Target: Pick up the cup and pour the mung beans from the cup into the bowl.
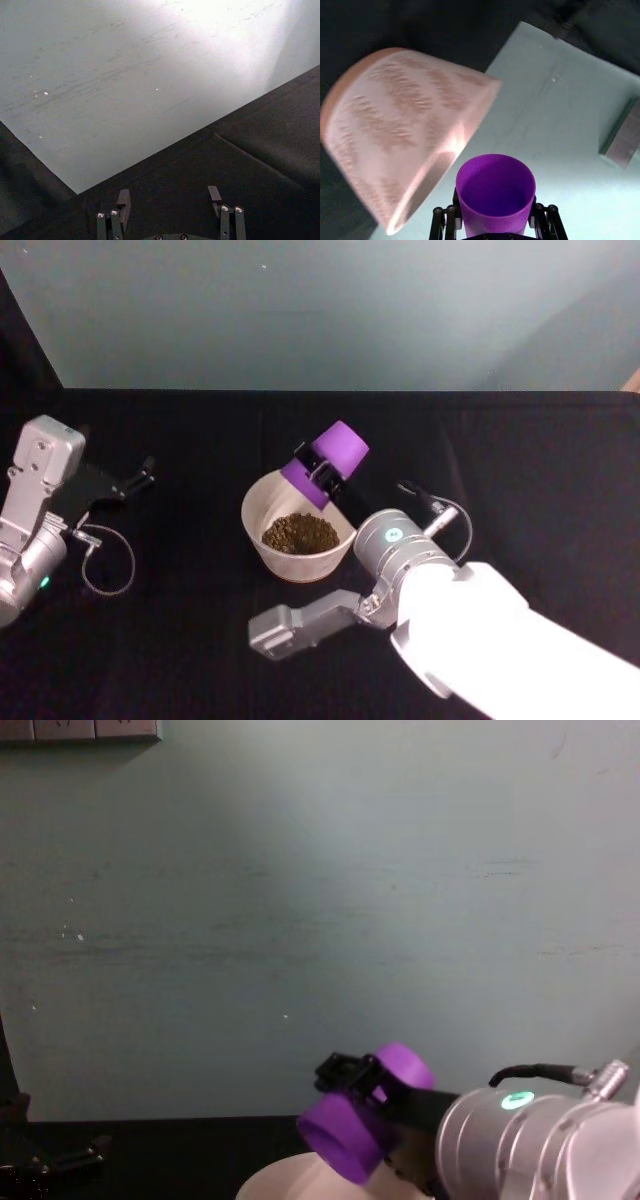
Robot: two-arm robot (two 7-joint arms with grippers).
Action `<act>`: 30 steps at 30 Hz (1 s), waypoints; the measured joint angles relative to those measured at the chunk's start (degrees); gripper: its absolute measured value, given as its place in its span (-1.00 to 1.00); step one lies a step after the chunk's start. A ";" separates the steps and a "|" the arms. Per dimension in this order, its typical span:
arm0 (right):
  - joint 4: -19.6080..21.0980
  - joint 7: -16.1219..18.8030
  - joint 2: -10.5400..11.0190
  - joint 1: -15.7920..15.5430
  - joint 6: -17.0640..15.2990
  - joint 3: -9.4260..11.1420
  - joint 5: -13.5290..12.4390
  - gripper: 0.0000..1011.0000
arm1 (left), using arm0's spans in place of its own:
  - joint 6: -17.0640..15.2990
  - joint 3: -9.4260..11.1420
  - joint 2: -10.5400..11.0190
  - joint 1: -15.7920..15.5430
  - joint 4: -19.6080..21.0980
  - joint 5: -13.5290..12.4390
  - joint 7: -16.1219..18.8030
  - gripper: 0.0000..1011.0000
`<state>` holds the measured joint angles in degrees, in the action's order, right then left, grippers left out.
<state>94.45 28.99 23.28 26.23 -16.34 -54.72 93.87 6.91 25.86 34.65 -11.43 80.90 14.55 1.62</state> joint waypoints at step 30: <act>4.20 -17.12 -6.79 -14.73 4.47 27.32 -45.37 0.41 | 0.00 0.00 0.00 0.00 0.00 0.00 0.00 0.98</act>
<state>98.65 11.87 16.49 11.50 -11.87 -27.41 48.50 6.91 25.86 34.65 -11.43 80.90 14.55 1.62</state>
